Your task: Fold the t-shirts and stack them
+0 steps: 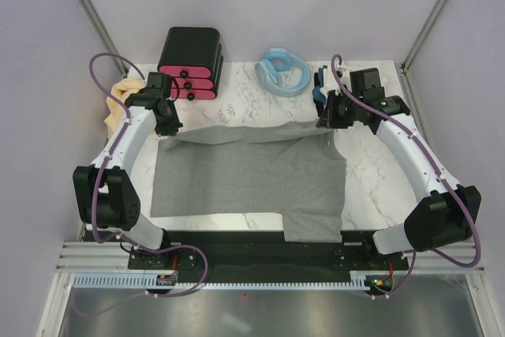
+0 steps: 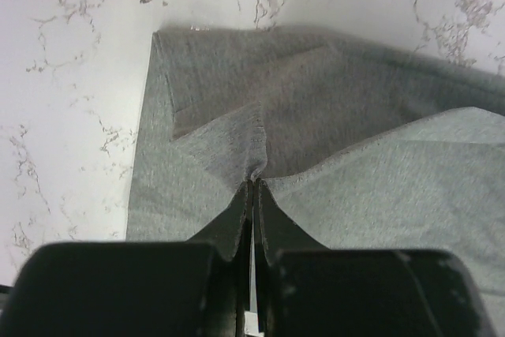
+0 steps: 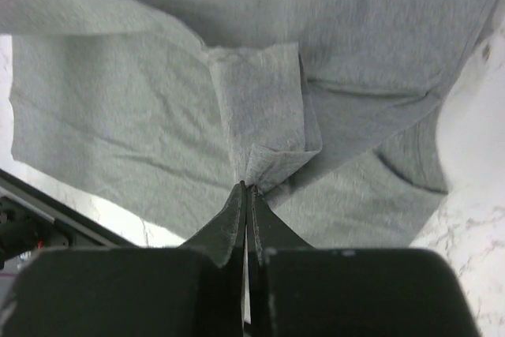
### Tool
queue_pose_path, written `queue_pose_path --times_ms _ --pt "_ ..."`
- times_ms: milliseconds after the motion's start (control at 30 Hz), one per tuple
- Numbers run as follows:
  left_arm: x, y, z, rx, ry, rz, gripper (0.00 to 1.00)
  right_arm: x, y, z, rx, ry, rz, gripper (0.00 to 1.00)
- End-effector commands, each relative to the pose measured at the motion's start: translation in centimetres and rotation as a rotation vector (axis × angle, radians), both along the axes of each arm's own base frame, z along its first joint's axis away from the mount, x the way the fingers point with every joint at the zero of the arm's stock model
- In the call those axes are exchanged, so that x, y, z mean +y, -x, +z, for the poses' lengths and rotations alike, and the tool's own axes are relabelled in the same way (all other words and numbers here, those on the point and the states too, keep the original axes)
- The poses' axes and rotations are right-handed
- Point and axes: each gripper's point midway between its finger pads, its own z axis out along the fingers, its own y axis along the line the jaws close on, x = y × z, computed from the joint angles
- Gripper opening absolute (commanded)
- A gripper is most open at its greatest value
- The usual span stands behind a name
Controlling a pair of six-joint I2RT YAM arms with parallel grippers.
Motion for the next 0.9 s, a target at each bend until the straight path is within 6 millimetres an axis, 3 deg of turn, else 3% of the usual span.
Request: queue_pose_path --times_ms 0,167,300,500,867 --pt "0.6 0.8 0.7 -0.03 -0.03 -0.002 0.02 -0.1 3.4 -1.9 0.082 0.014 0.005 0.0" --pt "0.8 1.4 -0.3 0.028 -0.038 0.012 0.02 -0.5 5.5 -4.7 0.179 0.047 -0.004 0.0" --pt "1.3 2.2 -2.1 0.134 -0.075 -0.002 0.02 -0.7 5.9 -5.0 0.199 0.065 -0.005 0.0" --pt "1.7 2.0 -2.4 0.157 -0.109 -0.018 0.02 -0.6 7.3 -6.2 0.269 0.072 0.023 0.0" --pt "1.2 3.7 -5.4 0.294 -0.103 -0.045 0.02 -0.9 9.6 -7.6 0.356 0.117 0.042 0.0"
